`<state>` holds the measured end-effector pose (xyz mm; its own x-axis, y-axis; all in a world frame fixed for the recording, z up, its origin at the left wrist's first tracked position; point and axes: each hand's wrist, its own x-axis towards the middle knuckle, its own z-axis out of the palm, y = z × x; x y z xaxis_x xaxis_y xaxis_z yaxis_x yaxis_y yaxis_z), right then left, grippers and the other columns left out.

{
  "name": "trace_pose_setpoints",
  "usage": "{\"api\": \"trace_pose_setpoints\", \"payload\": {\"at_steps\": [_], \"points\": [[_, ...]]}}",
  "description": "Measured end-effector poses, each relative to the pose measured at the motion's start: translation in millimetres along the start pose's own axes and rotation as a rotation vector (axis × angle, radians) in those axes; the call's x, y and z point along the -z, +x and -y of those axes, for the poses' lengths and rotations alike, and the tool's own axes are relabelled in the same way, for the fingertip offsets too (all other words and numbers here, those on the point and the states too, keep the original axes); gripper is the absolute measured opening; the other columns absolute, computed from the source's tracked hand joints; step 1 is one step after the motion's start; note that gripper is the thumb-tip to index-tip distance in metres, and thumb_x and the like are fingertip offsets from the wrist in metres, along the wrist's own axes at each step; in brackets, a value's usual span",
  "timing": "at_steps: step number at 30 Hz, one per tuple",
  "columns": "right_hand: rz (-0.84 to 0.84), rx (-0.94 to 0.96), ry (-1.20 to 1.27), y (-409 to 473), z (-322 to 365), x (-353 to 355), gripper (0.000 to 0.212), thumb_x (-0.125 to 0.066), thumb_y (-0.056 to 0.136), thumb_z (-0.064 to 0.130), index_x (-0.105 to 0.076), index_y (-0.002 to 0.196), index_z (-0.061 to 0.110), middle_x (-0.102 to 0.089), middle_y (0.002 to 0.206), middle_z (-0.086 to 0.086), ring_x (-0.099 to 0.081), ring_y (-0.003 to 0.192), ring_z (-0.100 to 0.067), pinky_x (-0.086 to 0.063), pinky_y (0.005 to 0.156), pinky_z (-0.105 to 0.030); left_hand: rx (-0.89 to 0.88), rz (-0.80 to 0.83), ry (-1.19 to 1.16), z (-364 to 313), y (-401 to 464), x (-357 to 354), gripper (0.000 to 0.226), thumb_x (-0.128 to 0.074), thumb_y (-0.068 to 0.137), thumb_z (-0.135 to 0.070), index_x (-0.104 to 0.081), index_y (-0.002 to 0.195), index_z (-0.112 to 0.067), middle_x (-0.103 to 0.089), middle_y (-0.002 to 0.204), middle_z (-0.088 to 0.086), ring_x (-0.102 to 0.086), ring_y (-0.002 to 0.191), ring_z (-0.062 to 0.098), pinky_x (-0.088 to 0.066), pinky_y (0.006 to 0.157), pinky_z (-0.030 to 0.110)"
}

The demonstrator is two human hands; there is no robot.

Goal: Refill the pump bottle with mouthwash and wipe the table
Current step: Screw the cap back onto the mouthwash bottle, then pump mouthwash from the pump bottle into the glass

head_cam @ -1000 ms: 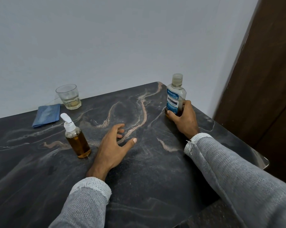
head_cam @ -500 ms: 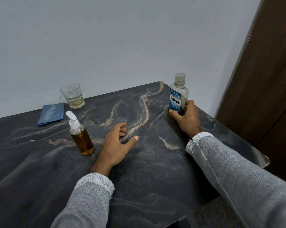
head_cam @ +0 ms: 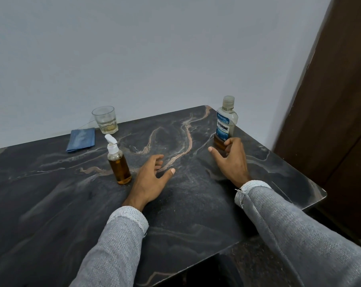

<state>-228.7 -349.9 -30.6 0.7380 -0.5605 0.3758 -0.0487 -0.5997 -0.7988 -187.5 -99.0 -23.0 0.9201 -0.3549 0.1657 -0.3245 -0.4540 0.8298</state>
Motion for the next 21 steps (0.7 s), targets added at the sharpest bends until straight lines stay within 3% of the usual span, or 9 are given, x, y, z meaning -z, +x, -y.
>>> {"api": "trace_pose_setpoints", "payload": {"at_steps": [3, 6, 10, 13, 17, 21], "points": [[0.111, 0.065, 0.016, -16.2, 16.8, -16.7, 0.04, -0.072, 0.082, 0.043, -0.044, 0.101, 0.022, -0.051, 0.101, -0.001, -0.053, 0.091, -0.017, -0.051, 0.079, -0.03, -0.002, -0.019, -0.019, 1.4, -15.5, 14.2, 0.046, -0.07, 0.086, -0.03, -0.052, 0.127, -0.021, -0.059, 0.123, -0.003, -0.057, 0.111, 0.007, -0.045, 0.092, 0.018], [0.211, 0.146, 0.051, -29.0, 38.2, -40.1, 0.035, -0.072, 0.082, 0.036, -0.049, 0.103, 0.021, -0.053, 0.1, -0.001, -0.053, 0.092, -0.015, -0.047, 0.081, -0.027, 0.008, -0.056, -0.028, 6.2, -31.0, 33.1, 0.035, -0.07, 0.087, -0.028, -0.059, 0.119, -0.021, -0.063, 0.109, -0.01, -0.061, 0.097, -0.003, -0.047, 0.074, 0.005], [0.393, 0.211, 0.145, -45.2, 76.0, -78.8, 0.041, -0.072, 0.084, 0.031, -0.05, 0.117, 0.021, -0.055, 0.113, -0.001, -0.053, 0.098, -0.009, -0.044, 0.083, -0.017, 0.036, -0.078, -0.053, 16.2, -48.1, 62.6, 0.024, -0.069, 0.087, -0.027, -0.064, 0.11, -0.025, -0.066, 0.102, -0.012, -0.064, 0.089, -0.004, -0.05, 0.07, 0.007], [0.557, 0.26, 0.175, -55.0, 105.7, -106.0, 0.054, -0.072, 0.084, 0.029, -0.046, 0.13, 0.019, -0.052, 0.125, -0.001, -0.052, 0.111, -0.011, -0.046, 0.096, -0.027, 0.057, -0.105, -0.038, 26.2, -55.4, 83.7, 0.021, -0.068, 0.088, -0.026, -0.065, 0.109, -0.026, -0.067, 0.101, -0.013, -0.065, 0.091, -0.002, -0.051, 0.076, 0.012], [0.744, 0.245, 0.26, -59.1, 137.9, -130.4, 0.068, -0.072, 0.085, 0.026, -0.036, 0.143, 0.022, -0.046, 0.142, -0.004, -0.044, 0.129, -0.015, -0.04, 0.107, -0.035, 0.066, -0.145, -0.044, 39.3, -58.6, 103.7, 0.019, -0.066, 0.089, -0.022, -0.065, 0.107, -0.026, -0.067, 0.099, -0.016, -0.063, 0.089, -0.009, -0.05, 0.071, 0.008], [0.81, 0.238, 0.333, -58.0, 153.7, -144.7, 0.067, -0.069, 0.087, 0.018, -0.033, 0.144, 0.022, -0.049, 0.142, -0.004, -0.045, 0.133, -0.018, -0.037, 0.112, -0.044, 0.073, -0.175, -0.046, 48.2, -56.4, 113.2, 0.017, -0.066, 0.09, -0.022, -0.065, 0.106, -0.027, -0.067, 0.1, -0.015, -0.064, 0.088, -0.008, -0.052, 0.07, 0.01]]}}
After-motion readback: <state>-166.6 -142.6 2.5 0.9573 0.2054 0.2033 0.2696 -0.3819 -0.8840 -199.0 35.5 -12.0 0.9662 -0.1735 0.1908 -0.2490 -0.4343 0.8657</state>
